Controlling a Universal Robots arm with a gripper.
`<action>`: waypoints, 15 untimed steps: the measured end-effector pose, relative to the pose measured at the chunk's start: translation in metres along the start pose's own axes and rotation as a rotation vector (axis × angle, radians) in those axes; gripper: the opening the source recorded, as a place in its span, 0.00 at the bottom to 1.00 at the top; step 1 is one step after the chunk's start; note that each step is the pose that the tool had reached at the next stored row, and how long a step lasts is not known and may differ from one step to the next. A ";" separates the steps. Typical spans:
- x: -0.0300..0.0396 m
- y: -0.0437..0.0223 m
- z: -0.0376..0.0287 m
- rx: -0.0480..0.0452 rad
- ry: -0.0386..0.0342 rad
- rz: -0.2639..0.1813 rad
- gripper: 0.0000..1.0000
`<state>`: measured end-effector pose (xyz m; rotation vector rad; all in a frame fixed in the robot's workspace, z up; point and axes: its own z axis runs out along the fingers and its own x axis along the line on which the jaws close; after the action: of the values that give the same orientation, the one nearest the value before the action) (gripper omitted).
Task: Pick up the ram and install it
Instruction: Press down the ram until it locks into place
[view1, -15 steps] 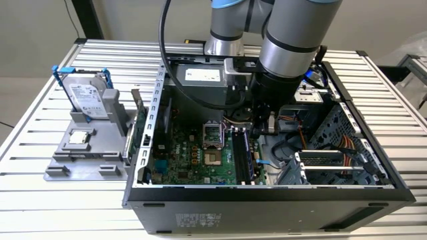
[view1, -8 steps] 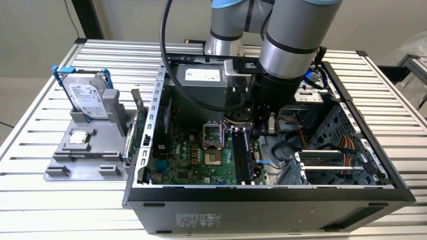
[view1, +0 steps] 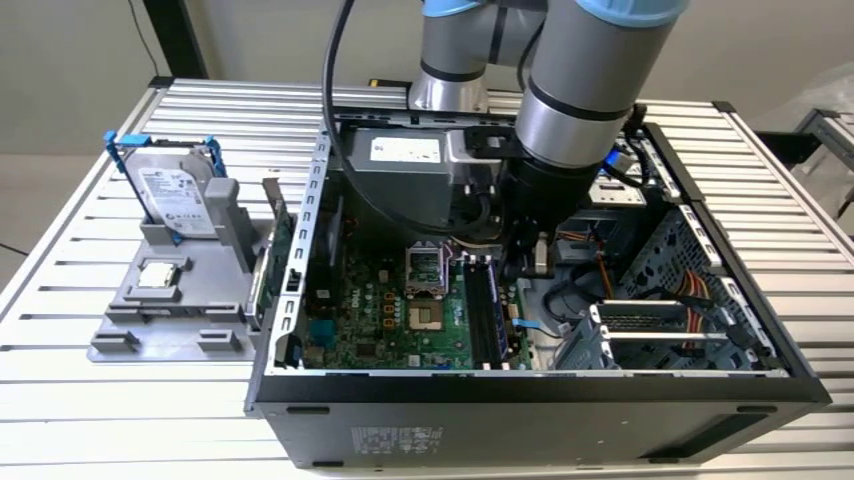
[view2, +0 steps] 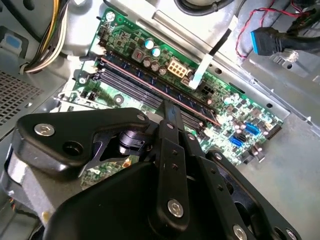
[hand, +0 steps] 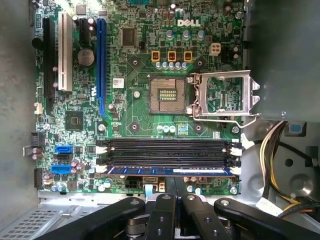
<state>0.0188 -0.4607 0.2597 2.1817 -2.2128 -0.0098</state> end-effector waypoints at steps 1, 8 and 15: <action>0.0000 0.0000 0.0014 0.0000 0.0000 -0.001 0.00; -0.0002 -0.0004 0.0113 0.0002 0.0003 -0.010 0.00; -0.0004 -0.0007 0.0197 0.0004 0.0005 -0.018 0.00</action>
<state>0.0189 -0.4607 0.2399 2.2017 -2.1929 -0.0093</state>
